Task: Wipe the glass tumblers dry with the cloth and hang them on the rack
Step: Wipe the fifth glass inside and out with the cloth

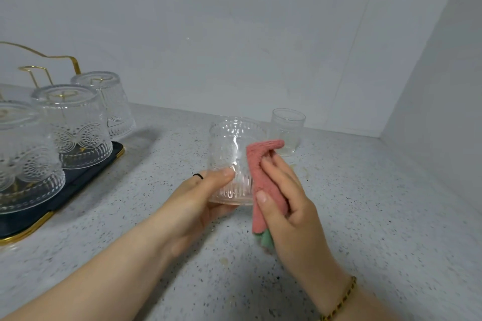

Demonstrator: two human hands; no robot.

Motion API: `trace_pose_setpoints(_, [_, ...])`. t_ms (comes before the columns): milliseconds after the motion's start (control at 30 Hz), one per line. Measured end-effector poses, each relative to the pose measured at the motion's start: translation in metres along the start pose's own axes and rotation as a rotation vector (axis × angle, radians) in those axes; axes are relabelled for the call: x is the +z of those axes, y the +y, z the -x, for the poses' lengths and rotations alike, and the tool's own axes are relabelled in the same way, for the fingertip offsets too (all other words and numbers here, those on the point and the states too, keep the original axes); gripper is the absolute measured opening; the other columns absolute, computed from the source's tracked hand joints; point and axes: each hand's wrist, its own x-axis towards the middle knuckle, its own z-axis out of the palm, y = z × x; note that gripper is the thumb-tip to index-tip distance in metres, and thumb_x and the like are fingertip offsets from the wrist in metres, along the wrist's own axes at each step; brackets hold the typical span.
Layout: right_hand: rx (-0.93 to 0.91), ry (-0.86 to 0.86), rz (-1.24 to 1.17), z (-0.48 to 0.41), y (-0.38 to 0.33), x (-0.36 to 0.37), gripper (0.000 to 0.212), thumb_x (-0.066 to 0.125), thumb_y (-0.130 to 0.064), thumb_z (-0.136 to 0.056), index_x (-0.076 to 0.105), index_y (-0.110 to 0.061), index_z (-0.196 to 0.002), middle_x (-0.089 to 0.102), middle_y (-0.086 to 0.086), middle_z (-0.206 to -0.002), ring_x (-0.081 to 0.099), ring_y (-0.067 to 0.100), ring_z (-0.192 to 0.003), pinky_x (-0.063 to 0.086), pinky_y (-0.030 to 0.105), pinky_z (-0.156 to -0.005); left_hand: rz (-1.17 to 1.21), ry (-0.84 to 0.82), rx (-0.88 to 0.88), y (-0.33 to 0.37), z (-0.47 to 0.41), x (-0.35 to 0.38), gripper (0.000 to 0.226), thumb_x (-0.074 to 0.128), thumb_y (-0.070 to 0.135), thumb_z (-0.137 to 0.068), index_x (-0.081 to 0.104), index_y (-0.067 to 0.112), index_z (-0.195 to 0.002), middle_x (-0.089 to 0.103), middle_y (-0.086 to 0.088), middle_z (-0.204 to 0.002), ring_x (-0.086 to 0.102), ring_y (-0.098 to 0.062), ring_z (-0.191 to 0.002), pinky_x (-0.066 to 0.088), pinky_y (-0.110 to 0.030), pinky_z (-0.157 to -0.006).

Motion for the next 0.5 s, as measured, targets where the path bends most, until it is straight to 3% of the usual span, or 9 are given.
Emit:
trace_pose_setpoints(67, [-0.051, 0.067, 0.051, -0.002, -0.001, -0.003, 0.042, 0.043, -0.034, -0.081, 0.028, -0.058, -0.112, 0.020, -0.034, -0.134, 0.027, -0.027, -0.115, 0.029, -0.005, -0.085, -0.022, -0.077, -0.022, -0.003, 0.003, 0.002, 0.045, 0.068, 0.030, -0.060, 0.066, 0.008, -0.099, 0.073, -0.007, -0.095, 0.069, -0.018, -0.088, 0.055, -0.026, -0.083])
trace_pose_setpoints(100, [-0.057, 0.088, 0.059, -0.003, -0.001, -0.006, 0.040, 0.042, -0.037, -0.082, 0.026, -0.056, -0.113, 0.022, -0.031, -0.135, 0.026, -0.027, -0.117, 0.028, -0.005, -0.088, -0.003, -0.122, -0.033, -0.004, 0.004, 0.004, 0.053, 0.070, 0.032, -0.056, 0.065, 0.006, -0.102, 0.073, -0.010, -0.099, 0.068, -0.019, -0.092, 0.054, -0.027, -0.085])
trace_pose_setpoints(167, [-0.004, 0.104, 0.004, -0.004, -0.003, -0.010, 0.038, 0.045, -0.045, -0.082, 0.028, -0.056, -0.115, 0.039, -0.025, -0.130, 0.045, -0.009, -0.114, 0.041, 0.007, -0.089, 0.052, -0.193, -0.041, -0.004, 0.006, 0.005, 0.069, 0.079, 0.034, -0.046, 0.065, 0.004, -0.105, 0.070, -0.014, -0.106, 0.067, -0.022, -0.097, 0.054, -0.028, -0.086])
trace_pose_setpoints(233, [0.100, 0.071, -0.118, -0.004, -0.004, -0.011, 0.041, 0.043, -0.047, -0.085, 0.029, -0.047, -0.123, 0.056, -0.026, -0.101, 0.060, 0.007, -0.090, 0.052, 0.014, -0.069, 0.098, -0.204, -0.035, -0.004, 0.004, 0.003, 0.088, 0.087, 0.043, -0.033, 0.065, 0.003, -0.109, 0.067, -0.015, -0.112, 0.064, -0.025, -0.104, 0.051, -0.030, -0.091])
trace_pose_setpoints(300, [0.150, 0.045, -0.143, -0.003, -0.006, -0.008, 0.047, 0.033, -0.047, -0.086, 0.032, -0.036, -0.131, 0.060, -0.024, -0.093, 0.062, 0.008, -0.081, 0.053, 0.015, -0.062, 0.033, -0.195, -0.017, -0.003, 0.002, 0.000, 0.097, 0.084, 0.054, -0.032, 0.062, 0.007, -0.114, 0.065, -0.013, -0.117, 0.059, -0.025, -0.112, 0.046, -0.034, -0.099])
trace_pose_setpoints(367, [0.169, 0.062, -0.140, -0.001, -0.007, -0.007, 0.048, 0.031, -0.045, -0.087, 0.034, -0.032, -0.133, 0.063, -0.018, -0.089, 0.062, 0.021, -0.072, 0.051, 0.014, -0.050, -0.070, -0.204, -0.012, -0.003, 0.004, 0.000, 0.088, 0.081, 0.058, -0.035, 0.066, 0.014, -0.109, 0.067, -0.007, -0.116, 0.059, -0.020, -0.112, 0.043, -0.031, -0.100])
trace_pose_setpoints(400, [0.173, 0.082, -0.140, -0.001, -0.006, -0.007, 0.047, 0.032, -0.047, -0.088, 0.034, -0.033, -0.133, 0.065, -0.010, -0.083, 0.058, 0.027, -0.057, 0.048, 0.017, -0.042, -0.095, -0.198, -0.018, -0.002, 0.006, 0.001, 0.078, 0.079, 0.055, -0.040, 0.068, 0.016, -0.106, 0.068, -0.003, -0.113, 0.060, -0.017, -0.110, 0.044, -0.028, -0.098])
trace_pose_setpoints(433, [0.174, 0.098, -0.135, -0.001, -0.005, -0.008, 0.047, 0.032, -0.048, -0.088, 0.034, -0.035, -0.133, 0.064, 0.001, -0.079, 0.051, 0.028, -0.047, 0.046, 0.023, -0.036, -0.123, -0.185, -0.018, -0.002, 0.007, 0.001, 0.070, 0.073, 0.053, -0.046, 0.067, 0.017, -0.106, 0.069, -0.001, -0.111, 0.062, -0.015, -0.107, 0.047, -0.026, -0.094])
trace_pose_setpoints(500, [0.193, 0.136, -0.128, -0.001, -0.003, -0.008, 0.044, 0.030, -0.044, -0.090, 0.033, -0.038, -0.133, 0.059, 0.017, -0.082, 0.047, 0.024, -0.044, 0.045, 0.033, -0.034, -0.211, -0.141, 0.012, -0.002, 0.008, 0.003, 0.069, 0.064, 0.056, -0.054, 0.062, 0.019, -0.112, 0.070, 0.002, -0.110, 0.064, -0.011, -0.102, 0.051, -0.023, -0.088])
